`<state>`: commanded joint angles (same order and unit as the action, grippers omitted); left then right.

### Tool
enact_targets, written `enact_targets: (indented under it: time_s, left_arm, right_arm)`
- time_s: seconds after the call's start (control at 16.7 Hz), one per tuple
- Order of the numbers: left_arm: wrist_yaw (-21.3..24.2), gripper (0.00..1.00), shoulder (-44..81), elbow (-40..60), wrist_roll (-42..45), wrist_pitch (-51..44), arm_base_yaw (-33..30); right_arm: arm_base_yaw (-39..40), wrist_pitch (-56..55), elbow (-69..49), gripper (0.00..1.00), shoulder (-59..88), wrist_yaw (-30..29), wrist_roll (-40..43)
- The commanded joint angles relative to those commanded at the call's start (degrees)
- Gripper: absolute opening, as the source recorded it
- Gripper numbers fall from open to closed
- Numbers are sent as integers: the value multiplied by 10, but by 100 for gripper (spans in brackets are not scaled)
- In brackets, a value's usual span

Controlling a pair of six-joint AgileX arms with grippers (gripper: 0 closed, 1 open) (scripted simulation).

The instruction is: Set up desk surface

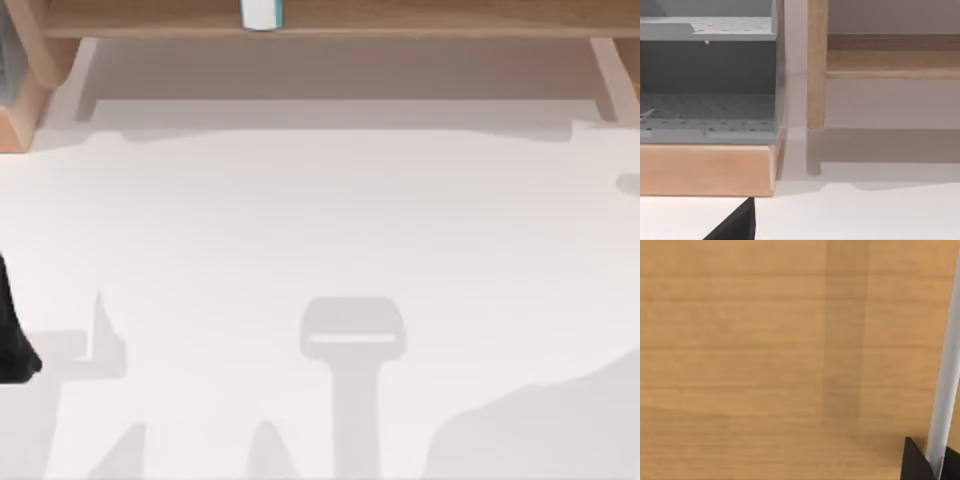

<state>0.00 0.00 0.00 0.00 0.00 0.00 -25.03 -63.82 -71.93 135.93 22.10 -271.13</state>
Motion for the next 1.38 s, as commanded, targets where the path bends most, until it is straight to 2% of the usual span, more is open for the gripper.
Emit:
enact_targets:
  time_s: [0.06, 0.84, 1.38]
  left_arm:
    - [0, 100, 0, 0, 0, 0, 0]
    - [0, 100, 0, 0, 0, 0, 0]
    - [0, 100, 0, 0, 0, 0, 0]
  right_arm:
    - [0, 0, 0, 0, 0, 0, 0]
    - [0, 0, 0, 98, 0, 0, 0]
    - [-6, 6, 15, 100, 8, -1, -2]
